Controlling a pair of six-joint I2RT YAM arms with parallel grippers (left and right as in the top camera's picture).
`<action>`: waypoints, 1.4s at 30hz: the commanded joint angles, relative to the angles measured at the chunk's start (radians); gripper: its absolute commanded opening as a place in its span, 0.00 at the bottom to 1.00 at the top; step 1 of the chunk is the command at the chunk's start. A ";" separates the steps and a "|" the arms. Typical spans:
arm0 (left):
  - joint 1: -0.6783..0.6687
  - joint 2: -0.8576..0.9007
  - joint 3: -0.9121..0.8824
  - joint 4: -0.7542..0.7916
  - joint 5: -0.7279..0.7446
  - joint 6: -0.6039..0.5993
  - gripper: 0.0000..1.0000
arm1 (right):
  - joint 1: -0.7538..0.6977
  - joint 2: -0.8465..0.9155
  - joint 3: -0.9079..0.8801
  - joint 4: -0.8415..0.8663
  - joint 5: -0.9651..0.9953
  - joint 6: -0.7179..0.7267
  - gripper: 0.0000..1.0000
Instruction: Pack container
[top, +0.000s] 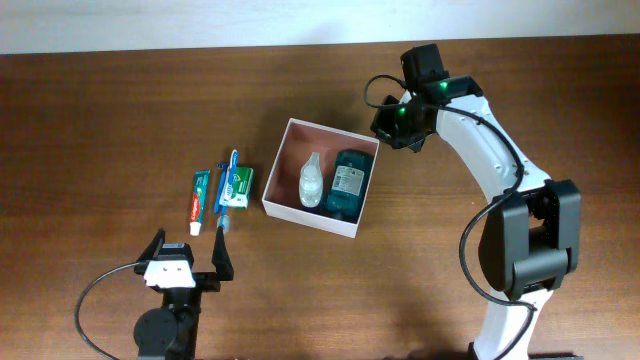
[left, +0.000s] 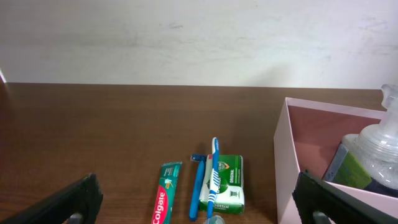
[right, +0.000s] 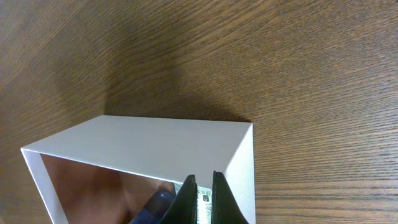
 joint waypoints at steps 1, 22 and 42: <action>0.005 -0.007 -0.008 0.002 -0.007 0.018 1.00 | -0.011 0.012 -0.004 0.001 0.018 -0.012 0.04; 0.005 -0.007 -0.008 0.002 -0.007 0.018 0.99 | -0.043 0.012 -0.004 -0.116 0.179 -0.030 0.04; 0.005 -0.007 -0.008 0.002 -0.007 0.019 0.99 | 0.013 0.012 -0.006 -0.230 0.204 -0.024 0.04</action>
